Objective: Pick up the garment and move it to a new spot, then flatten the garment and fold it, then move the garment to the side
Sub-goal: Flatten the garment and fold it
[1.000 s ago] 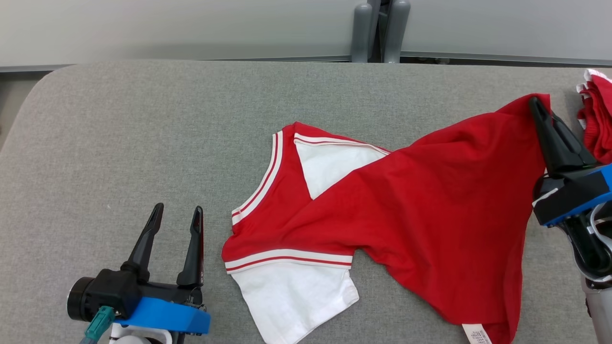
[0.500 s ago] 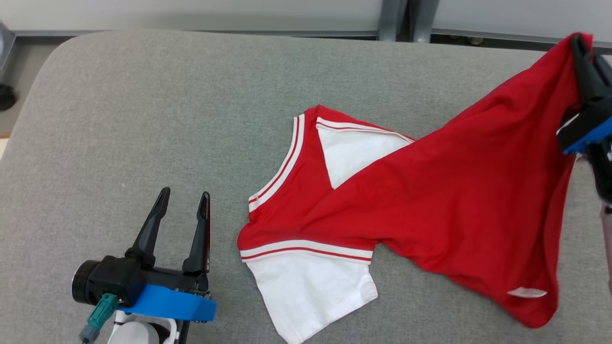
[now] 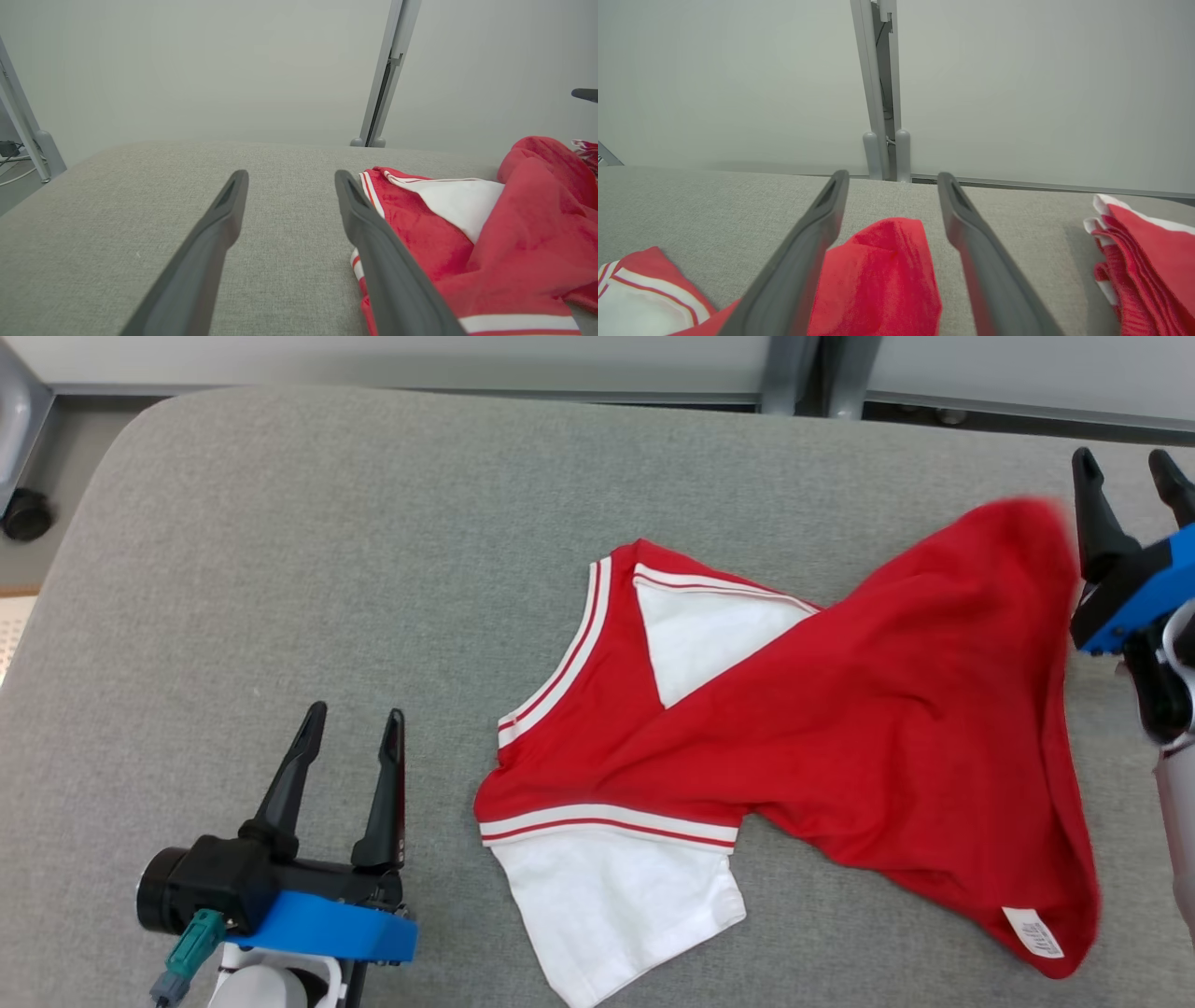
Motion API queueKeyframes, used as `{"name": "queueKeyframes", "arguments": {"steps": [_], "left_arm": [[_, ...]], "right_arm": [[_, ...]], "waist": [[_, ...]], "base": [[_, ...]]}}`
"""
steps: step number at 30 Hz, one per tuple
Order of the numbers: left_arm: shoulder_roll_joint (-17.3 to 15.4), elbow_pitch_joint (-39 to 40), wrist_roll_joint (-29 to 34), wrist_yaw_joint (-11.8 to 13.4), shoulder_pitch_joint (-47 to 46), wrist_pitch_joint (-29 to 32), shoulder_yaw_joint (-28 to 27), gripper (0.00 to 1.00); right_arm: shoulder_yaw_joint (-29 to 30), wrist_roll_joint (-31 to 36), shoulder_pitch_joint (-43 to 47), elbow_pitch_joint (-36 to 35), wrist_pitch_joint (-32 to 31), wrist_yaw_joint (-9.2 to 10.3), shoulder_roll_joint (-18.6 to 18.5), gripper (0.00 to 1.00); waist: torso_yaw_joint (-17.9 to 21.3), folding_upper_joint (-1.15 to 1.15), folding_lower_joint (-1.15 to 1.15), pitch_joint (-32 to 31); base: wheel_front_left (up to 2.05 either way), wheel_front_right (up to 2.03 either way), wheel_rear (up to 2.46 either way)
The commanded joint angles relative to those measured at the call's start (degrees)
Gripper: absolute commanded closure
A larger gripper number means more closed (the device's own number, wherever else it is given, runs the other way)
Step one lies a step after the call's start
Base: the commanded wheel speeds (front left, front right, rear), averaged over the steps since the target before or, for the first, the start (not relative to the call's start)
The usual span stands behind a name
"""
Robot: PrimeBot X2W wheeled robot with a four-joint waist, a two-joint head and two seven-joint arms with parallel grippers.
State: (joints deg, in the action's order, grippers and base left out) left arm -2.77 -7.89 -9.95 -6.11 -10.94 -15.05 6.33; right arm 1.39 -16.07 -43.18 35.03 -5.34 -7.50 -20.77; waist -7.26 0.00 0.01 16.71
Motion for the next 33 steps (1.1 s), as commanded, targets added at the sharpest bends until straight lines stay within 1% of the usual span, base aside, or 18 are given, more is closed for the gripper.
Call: {"name": "queueKeyframes", "arguments": {"steps": [1,5,8,12,18,19,21,27,33], "left_arm": [[-0.3,0.0,0.3,0.3,0.5,-0.2,-0.5,0.0],[-0.6,0.2,1.1,0.3,1.9,-0.2,-1.8,0.0],[-1.0,0.3,1.3,0.2,2.9,-0.2,-2.7,0.0],[-1.2,0.4,1.6,0.2,4.4,-0.2,-3.6,0.0],[-1.1,0.9,2.1,0.2,5.8,-0.2,-3.8,0.0],[-1.1,1.0,2.3,0.1,6.5,-0.2,-3.8,0.0],[-1.1,1.1,2.4,0.1,7.0,-0.2,-3.9,0.0],[-1.2,1.3,2.5,0.2,8.9,-0.2,-4.3,0.0],[-1.3,1.4,2.6,0.2,10.0,-0.2,-4.4,0.0]], "right_arm": [[-0.1,0.0,1.6,-0.3,0.8,0.02,-0.2,0.0],[1.6,2.3,5.2,-3.5,5.8,0.02,-0.8,0.0],[3.2,3.7,9.0,-7.9,8.8,0.02,0.3,0.0],[3.6,5.4,15.2,-15.9,10.6,0.02,2.1,0.0],[5.0,7.0,26.5,-27.8,10.6,0.02,7.1,0.0],[5.3,8.1,32.3,-32.6,10.2,0.02,9.9,0.0],[5.1,9.0,36.0,-35.4,10.3,0.02,11.8,0.0],[4.5,12.0,44.9,-40.7,10.0,0.02,15.6,0.0],[5.6,12.8,49.1,-42.3,9.4,0.02,17.4,0.0]], "waist": [[0.9,0.0,-0.01,-0.9],[3.4,0.0,-0.01,-2.9],[5.3,0.0,-0.01,-4.5],[7.2,0.0,-0.01,-6.5],[8.1,0.0,-0.01,-8.6],[8.0,0.0,-0.01,-9.4],[7.8,0.0,-0.01,-9.9],[7.7,0.0,-0.01,-10.9],[7.6,0.0,-0.01,-11.5]], "base": [[0.0,0.0,0.0],[0.0,0.0,0.0],[0.0,0.0,0.0],[0.0,0.0,0.0],[0.0,0.0,0.0],[0.0,0.0,0.0],[0.0,0.0,0.0],[0.0,0.0,0.0],[0.0,0.0,0.0]]}}
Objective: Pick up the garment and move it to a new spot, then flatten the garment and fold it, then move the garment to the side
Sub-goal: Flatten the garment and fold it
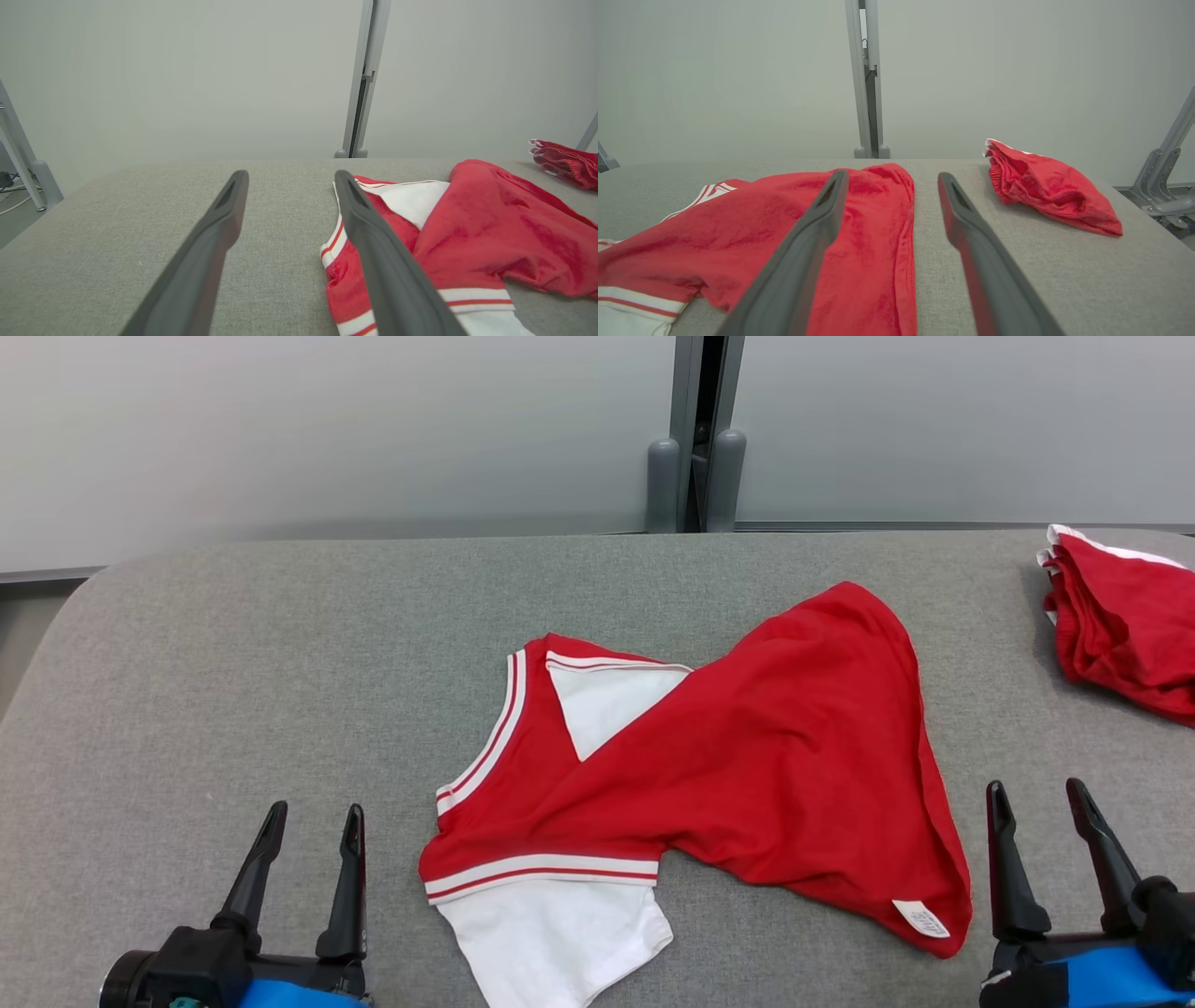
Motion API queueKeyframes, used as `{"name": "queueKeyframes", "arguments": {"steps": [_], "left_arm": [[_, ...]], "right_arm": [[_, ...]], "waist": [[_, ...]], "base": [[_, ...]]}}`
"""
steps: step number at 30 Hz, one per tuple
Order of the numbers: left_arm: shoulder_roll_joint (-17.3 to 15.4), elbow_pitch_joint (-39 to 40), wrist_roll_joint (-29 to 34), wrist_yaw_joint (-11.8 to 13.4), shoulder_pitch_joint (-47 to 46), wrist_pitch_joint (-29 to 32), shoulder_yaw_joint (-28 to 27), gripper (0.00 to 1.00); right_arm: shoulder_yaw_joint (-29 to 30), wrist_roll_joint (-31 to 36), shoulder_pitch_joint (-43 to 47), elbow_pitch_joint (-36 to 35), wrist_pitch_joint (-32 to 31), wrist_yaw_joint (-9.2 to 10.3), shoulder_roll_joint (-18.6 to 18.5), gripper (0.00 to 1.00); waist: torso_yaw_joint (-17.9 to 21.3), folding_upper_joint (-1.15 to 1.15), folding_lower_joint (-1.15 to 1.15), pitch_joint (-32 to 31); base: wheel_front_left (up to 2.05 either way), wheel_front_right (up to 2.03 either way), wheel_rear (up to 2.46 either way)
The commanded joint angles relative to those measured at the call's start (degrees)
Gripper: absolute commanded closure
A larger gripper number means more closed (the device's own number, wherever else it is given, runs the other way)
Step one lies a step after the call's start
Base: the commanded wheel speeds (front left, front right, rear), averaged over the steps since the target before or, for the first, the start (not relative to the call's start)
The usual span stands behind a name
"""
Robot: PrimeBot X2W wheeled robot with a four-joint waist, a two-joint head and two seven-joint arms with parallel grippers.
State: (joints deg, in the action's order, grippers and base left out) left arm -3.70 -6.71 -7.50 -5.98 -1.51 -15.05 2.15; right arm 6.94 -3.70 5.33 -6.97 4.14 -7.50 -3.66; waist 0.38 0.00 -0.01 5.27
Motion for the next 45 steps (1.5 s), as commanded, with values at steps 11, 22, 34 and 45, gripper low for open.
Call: {"name": "queueKeyframes", "arguments": {"steps": [11,22,34,45], "left_arm": [[-0.4,0.1,0.2,0.1,1.0,-0.2,-0.4,0.0],[-0.1,-4.6,-0.2,-1.2,2.2,-0.2,7.7,0.0],[-2.3,-12.1,-2.5,-1.5,4.7,0.1,18.8,0.0],[-3.9,-16.1,-7.3,-1.6,4.3,1.3,23.1,0.0]], "right_arm": [[0.5,0.9,2.2,-0.8,-0.9,0.02,0.8,0.0],[3.9,-0.1,3.9,8.8,-1.0,0.02,0.8,0.0],[2.4,-1.3,1.5,19.5,1.8,0.02,0.8,0.0],[0.1,-1.7,-1.3,23.9,3.5,0.02,0.8,0.0]], "waist": [[-0.6,0.0,0.01,-0.8],[-0.8,0.0,0.01,0.1],[-0.4,0.0,0.01,1.8],[-0.3,0.0,0.01,3.1]], "base": [[0.0,0.0,0.0],[0.0,0.0,0.0],[0.0,0.0,0.0],[0.0,0.0,0.0]]}}
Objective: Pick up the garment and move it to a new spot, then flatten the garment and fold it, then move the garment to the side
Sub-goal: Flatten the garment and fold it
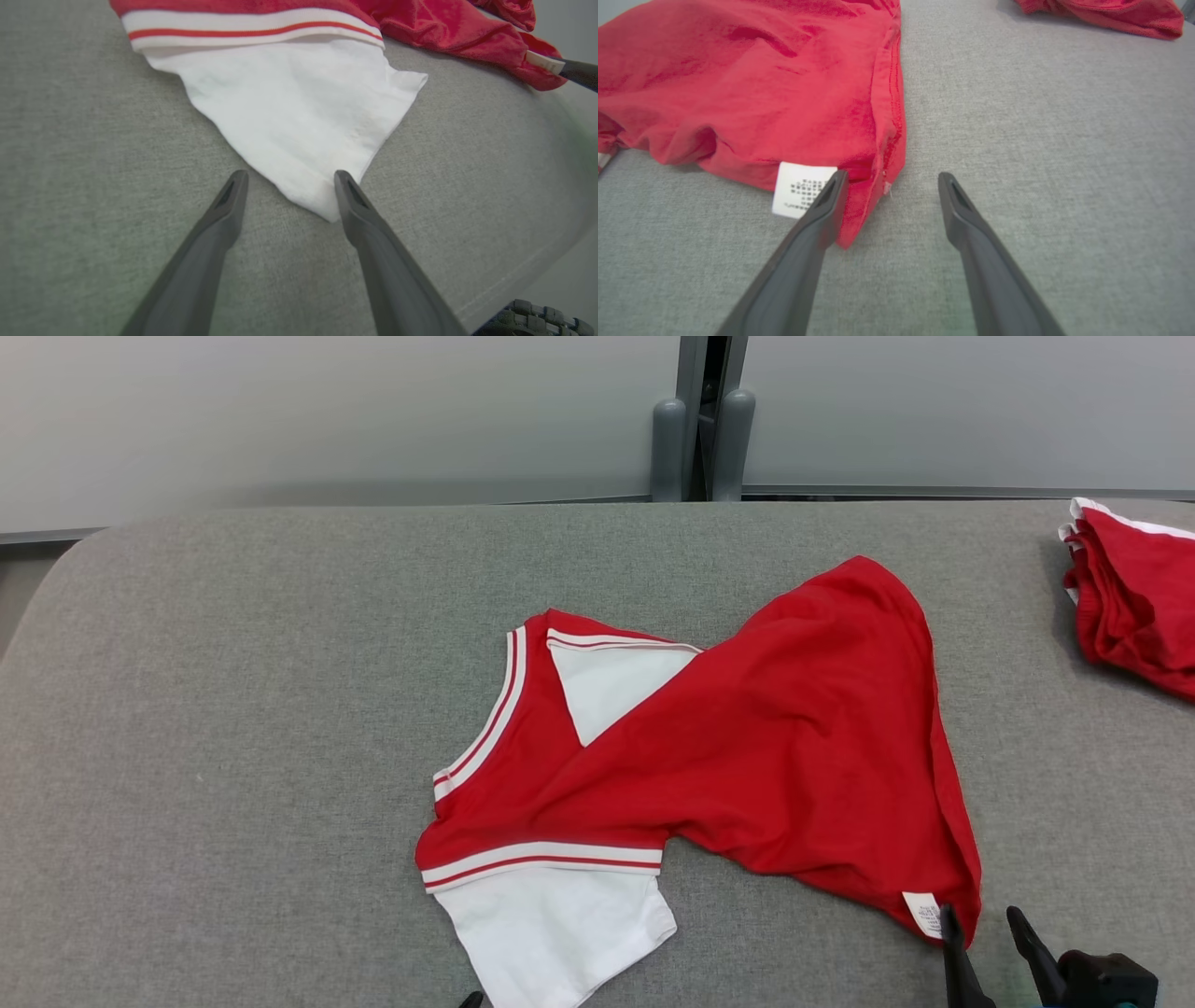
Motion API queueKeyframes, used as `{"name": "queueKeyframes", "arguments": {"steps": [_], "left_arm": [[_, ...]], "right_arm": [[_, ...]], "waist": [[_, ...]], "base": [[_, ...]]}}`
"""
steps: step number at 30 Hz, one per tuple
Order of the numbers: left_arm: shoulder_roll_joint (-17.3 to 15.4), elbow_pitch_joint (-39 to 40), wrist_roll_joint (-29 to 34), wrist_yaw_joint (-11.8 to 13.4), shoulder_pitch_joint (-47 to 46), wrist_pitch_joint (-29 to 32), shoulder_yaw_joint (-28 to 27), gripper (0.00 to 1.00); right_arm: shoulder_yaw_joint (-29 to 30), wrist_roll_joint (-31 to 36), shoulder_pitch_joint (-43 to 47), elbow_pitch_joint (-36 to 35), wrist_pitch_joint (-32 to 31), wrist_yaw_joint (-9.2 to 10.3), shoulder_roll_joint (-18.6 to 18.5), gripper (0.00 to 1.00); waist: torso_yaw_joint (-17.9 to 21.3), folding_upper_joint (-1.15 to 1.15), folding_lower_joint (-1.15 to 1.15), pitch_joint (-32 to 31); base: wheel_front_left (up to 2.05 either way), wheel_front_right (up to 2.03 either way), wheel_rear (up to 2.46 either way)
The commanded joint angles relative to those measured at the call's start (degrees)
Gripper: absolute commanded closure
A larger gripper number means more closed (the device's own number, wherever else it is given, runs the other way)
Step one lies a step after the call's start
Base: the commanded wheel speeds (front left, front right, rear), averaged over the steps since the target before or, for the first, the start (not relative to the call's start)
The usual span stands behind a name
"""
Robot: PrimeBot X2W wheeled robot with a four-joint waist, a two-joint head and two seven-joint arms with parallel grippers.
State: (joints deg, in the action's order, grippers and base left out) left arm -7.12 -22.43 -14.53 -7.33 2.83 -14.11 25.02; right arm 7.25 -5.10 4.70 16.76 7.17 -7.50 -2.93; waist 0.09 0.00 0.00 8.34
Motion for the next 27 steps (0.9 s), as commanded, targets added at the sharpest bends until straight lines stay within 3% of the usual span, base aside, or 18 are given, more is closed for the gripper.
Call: {"name": "queueKeyframes", "arguments": {"steps": [1,19,20,21,22,23,24,25,27], "left_arm": [[-0.5,-0.7,-0.6,-0.2,0.0,0.5,0.5,0.0],[0.5,-4.5,-5.5,-0.2,-5.1,0.8,5.0,0.0],[0.6,-4.7,-5.7,-0.1,-5.4,0.8,5.1,0.0],[0.7,-4.9,-6.1,-0.1,-5.6,0.7,5.2,0.0],[0.7,-5.0,-6.5,-0.1,-5.9,0.6,5.5,0.0],[0.8,-5.1,-7.0,-0.1,-6.1,0.6,5.7,0.38],[0.9,-5.2,-7.5,-0.1,-6.3,0.5,5.9,0.81],[0.8,-5.3,-7.8,-0.1,-6.4,0.4,6.0,1.0],[0.7,-5.3,-8.3,-0.1,-6.6,0.1,6.4,1.0]], "right_arm": [[-0.3,-0.3,-0.9,0.4,0.5,0.02,0.1,0.0],[-2.0,-0.1,-4.8,5.4,-0.1,0.02,0.1,0.0],[-1.9,-0.4,-4.8,5.7,-0.3,0.02,0.1,0.11],[-1.9,-0.6,-4.8,6.0,-0.5,0.02,0.1,0.53],[-2.0,-0.6,-4.7,6.2,-0.5,0.02,0.1,0.71],[-2.1,-0.8,-4.7,6.4,-0.6,0.02,0.1,1.0],[-2.3,-0.8,-4.7,6.5,-0.5,0.02,0.1,1.0],[-2.4,-0.9,-4.8,6.5,-0.3,0.02,0.1,1.0],[-2.6,-1.1,-4.7,6.2,0.3,0.02,0.1,1.0]], "waist": [[0.0,0.0,0.0,0.2],[0.2,0.0,0.0,1.5],[0.2,0.0,0.0,1.6],[0.2,0.0,0.0,1.6],[0.2,0.0,0.0,1.6],[0.2,0.0,0.0,1.6],[0.2,0.0,0.0,1.5],[0.3,0.0,0.0,1.5],[0.3,0.0,0.0,1.4]], "base": [[0.0,0.0,0.0],[0.0,0.0,0.0],[0.0,0.0,0.0],[0.0,0.0,0.0],[0.0,0.0,0.0],[0.0,0.0,0.0],[0.0,0.0,0.0],[0.0,0.0,0.0],[0.0,0.0,0.0]]}}
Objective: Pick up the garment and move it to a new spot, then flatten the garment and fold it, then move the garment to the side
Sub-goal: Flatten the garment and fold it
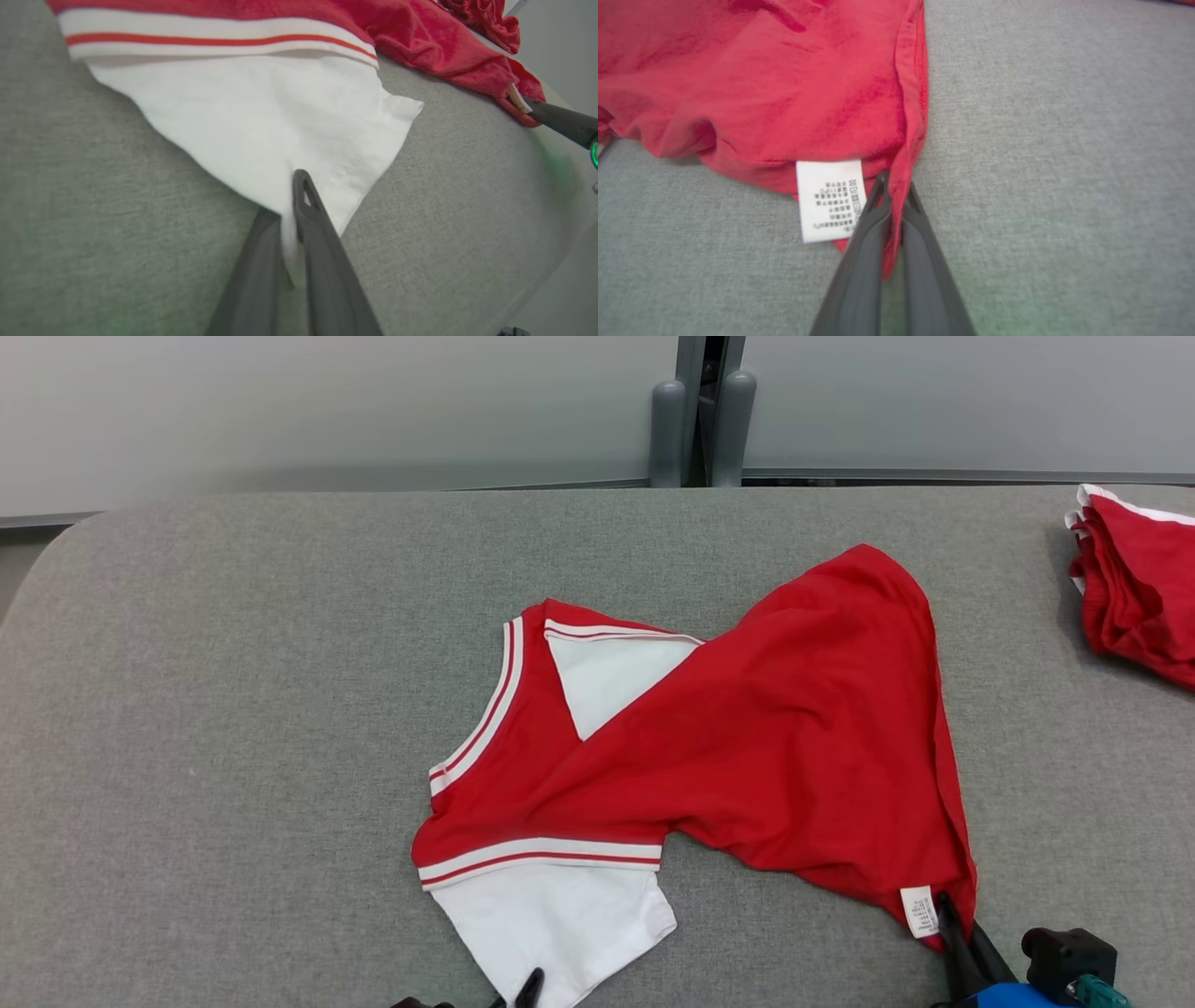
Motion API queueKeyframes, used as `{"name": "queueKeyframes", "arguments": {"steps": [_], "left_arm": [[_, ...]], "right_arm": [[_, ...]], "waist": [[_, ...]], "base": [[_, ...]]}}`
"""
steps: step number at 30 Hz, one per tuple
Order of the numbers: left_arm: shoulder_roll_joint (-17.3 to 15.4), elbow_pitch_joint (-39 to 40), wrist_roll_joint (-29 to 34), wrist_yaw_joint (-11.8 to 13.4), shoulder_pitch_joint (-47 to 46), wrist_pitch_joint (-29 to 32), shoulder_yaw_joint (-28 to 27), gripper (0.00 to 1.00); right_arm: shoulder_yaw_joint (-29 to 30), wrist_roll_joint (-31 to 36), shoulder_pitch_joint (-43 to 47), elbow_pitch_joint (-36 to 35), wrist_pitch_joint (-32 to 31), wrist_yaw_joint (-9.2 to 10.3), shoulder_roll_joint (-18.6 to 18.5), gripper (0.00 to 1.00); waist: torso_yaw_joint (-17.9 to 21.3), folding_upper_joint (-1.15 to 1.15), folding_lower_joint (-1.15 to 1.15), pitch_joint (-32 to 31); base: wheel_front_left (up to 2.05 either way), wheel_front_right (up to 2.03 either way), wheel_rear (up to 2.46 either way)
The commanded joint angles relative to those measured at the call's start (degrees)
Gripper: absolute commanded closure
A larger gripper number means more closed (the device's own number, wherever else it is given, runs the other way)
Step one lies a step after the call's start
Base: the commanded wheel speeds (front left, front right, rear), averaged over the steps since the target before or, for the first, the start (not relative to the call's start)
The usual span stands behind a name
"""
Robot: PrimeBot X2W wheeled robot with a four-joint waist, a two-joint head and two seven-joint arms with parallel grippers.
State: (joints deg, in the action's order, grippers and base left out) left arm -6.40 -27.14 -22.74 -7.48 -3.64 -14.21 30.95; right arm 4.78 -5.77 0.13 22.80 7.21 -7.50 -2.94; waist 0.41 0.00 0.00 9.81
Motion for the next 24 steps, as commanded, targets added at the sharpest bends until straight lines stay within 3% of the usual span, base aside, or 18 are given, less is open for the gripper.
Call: {"name": "queueKeyframes", "arguments": {"steps": [1,10,15,24], "left_arm": [[-0.2,-0.4,-0.3,0.0,-0.4,0.0,0.4,1.0],[-1.1,4.0,-1.5,0.5,-2.1,-0.8,-2.7,1.0],[-2.9,7.5,-2.1,0.7,-6.2,-1.0,-5.9,1.0],[-7.9,9.2,-2.0,0.4,-27.8,2.3,-11.2,1.0]], "right_arm": [[-0.3,-0.5,-0.1,0.0,0.3,0.02,0.1,1.0],[-3.6,-1.8,-0.1,-4.2,2.9,0.02,0.1,1.0],[-6.8,-2.9,-3.2,-8.7,2.6,0.02,-1.8,1.0],[-11.2,-6.3,-23.0,-11.9,-1.6,0.02,-6.4,1.0]], "waist": [[0.0,0.0,0.0,-0.1],[-0.3,0.0,0.0,-0.8],[-0.3,0.0,0.0,0.0],[0.7,0.0,0.0,5.4]], "base": [[0.0,0.0,0.0],[0.0,0.0,0.0],[0.0,0.0,0.0],[0.0,0.0,0.0]]}}
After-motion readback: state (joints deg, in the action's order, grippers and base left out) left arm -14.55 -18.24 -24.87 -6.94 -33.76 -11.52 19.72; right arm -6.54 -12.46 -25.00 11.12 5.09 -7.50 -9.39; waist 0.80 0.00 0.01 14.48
